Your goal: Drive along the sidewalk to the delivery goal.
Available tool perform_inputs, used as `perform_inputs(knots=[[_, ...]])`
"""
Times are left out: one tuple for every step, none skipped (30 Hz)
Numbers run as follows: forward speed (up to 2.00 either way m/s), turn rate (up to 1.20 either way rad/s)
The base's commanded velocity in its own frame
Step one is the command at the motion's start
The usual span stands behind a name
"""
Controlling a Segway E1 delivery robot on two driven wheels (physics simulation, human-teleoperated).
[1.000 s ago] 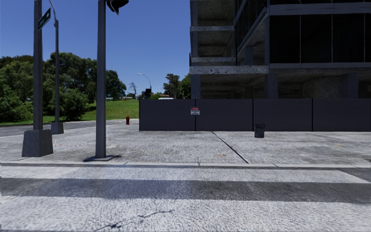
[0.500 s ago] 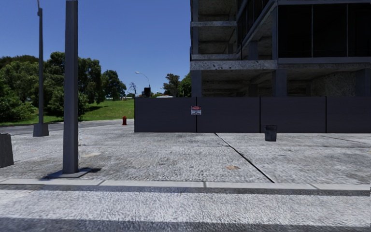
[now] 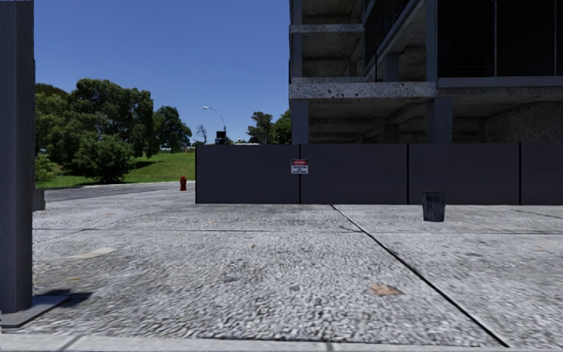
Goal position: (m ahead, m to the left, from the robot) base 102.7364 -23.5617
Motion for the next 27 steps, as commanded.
perform_inputs(knots=[[1.75,0.0],[1.75,0.0],[1.75,0.0],[1.75,0.06],[1.75,0.21],[1.75,0.21],[1.75,0.32],[1.75,0.35],[1.75,0.35],[1.75,0.36],[1.75,0.36],[1.75,0.36],[1.75,0.36],[1.75,0.36],[1.74,0.36],[1.73,0.37],[1.73,0.38],[1.73,0.38],[1.73,0.39],[1.73,0.39],[1.73,0.39],[1.73,0.39],[1.73,0.39],[1.73,0.39],[1.73,0.39],[1.73,0.39],[1.73,0.39]])
